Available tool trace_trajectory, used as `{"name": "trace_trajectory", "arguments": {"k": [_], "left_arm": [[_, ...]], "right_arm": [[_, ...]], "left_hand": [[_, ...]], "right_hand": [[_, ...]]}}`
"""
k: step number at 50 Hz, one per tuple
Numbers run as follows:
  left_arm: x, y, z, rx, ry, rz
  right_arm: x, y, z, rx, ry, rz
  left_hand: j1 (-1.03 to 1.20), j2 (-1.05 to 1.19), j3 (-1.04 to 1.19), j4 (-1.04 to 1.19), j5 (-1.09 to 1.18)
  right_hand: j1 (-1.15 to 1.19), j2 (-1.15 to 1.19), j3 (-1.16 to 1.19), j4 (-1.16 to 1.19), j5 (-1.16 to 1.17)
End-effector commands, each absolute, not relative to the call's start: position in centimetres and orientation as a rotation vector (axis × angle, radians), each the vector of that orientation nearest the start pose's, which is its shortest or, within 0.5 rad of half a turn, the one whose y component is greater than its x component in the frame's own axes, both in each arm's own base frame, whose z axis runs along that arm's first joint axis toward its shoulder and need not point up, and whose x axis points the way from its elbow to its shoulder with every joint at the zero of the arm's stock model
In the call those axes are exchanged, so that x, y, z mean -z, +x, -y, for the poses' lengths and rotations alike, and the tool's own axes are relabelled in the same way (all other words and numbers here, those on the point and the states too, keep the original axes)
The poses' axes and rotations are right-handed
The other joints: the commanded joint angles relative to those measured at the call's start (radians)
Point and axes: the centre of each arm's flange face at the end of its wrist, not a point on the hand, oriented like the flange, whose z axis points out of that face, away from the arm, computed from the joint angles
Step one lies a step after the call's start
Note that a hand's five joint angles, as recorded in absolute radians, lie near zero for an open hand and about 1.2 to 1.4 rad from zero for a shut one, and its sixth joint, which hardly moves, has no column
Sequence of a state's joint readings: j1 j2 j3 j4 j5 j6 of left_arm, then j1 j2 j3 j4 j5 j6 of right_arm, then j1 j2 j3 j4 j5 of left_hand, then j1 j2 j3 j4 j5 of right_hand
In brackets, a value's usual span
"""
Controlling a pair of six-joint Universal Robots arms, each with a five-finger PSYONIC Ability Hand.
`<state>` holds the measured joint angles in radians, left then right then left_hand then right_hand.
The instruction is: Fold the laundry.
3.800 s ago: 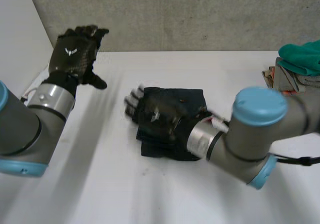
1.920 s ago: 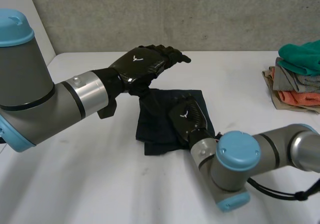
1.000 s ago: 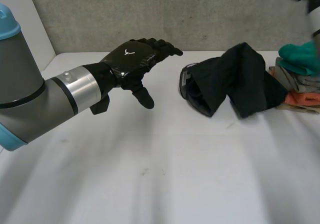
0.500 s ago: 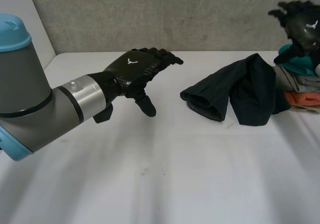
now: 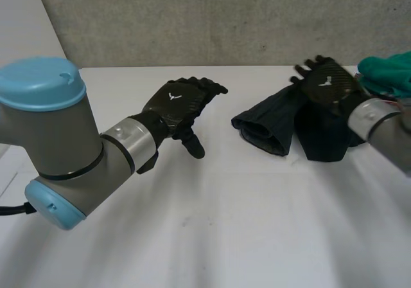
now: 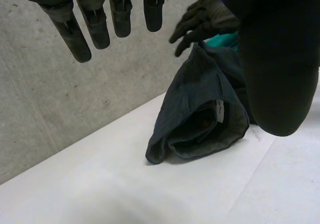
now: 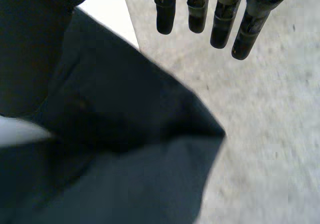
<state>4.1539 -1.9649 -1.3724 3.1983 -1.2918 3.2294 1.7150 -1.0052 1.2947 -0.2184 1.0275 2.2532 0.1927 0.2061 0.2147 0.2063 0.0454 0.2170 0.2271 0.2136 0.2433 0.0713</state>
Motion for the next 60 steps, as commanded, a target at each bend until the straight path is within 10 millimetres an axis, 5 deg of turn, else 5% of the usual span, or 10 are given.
{"name": "trace_trajectory", "arguments": {"k": [1,8,12,20,27,34,40,45,50,60], "left_arm": [[-23.3,-32.7,23.7,-1.648,-0.873,1.866],[-23.1,-31.4,24.0,-1.652,-0.846,1.905],[-23.8,-29.6,25.0,-1.706,-0.796,1.928],[-27.2,-26.2,27.1,-1.877,-0.671,1.903],[-30.9,-22.9,28.6,-2.046,-0.497,1.841],[-34.4,-19.7,29.1,-2.165,-0.273,1.763],[-34.6,-19.0,29.0,-2.179,-0.25,1.761],[-32.9,-19.4,28.9,-2.127,-0.273,1.815],[-28.6,-20.4,28.8,-1.975,-0.292,1.946],[-19.8,-26.8,25.7,-1.652,-0.64,2.102]], "right_arm": [[-19.2,28.2,37.1,2.298,-1.72,-1.484],[-14.7,30.6,37.3,2.156,-1.804,-1.502],[-14.8,31.4,37.6,2.161,-1.85,-1.487],[-27.1,36.3,33.7,2.367,-1.493,-1.255],[-40.3,33.8,31.6,2.438,-0.787,-1.103],[-44.1,31.6,29.6,2.471,-0.601,-1.087],[-40.9,30.6,30.5,2.459,-0.513,-1.303],[-33.8,29.8,31.7,2.311,-0.649,-1.619],[-27.7,29.9,30.6,2.149,-0.888,-1.84],[-20.5,27.8,27.1,1.889,-1.069,-2.052]], "left_hand": [[0.047,0.034,0.025,0.034,0.02],[0.044,0.031,0.022,0.031,0.017],[0.044,0.031,0.022,0.031,0.017],[0.047,0.034,0.025,0.034,0.02],[0.044,0.031,0.022,0.031,0.017],[0.038,0.025,0.016,0.025,0.011],[0.035,0.022,0.014,0.022,0.008],[0.035,0.022,0.014,0.022,0.008],[0.053,0.04,0.031,0.039,0.026],[0.17,0.157,0.148,0.157,0.143]], "right_hand": [[-0.042,-0.053,-0.039,-0.069,-0.071],[0.01,0.0,0.014,-0.016,-0.019],[1.037,1.027,1.04,1.011,1.008],[1.179,1.169,1.183,1.153,1.15],[1.179,1.169,1.183,1.153,1.15],[1.179,1.169,1.183,1.153,1.15],[1.179,1.169,1.183,1.153,1.15],[0.942,0.932,0.945,0.916,0.913],[0.03,0.02,0.033,0.004,0.001],[-0.042,-0.053,-0.039,-0.069,-0.071]]}}
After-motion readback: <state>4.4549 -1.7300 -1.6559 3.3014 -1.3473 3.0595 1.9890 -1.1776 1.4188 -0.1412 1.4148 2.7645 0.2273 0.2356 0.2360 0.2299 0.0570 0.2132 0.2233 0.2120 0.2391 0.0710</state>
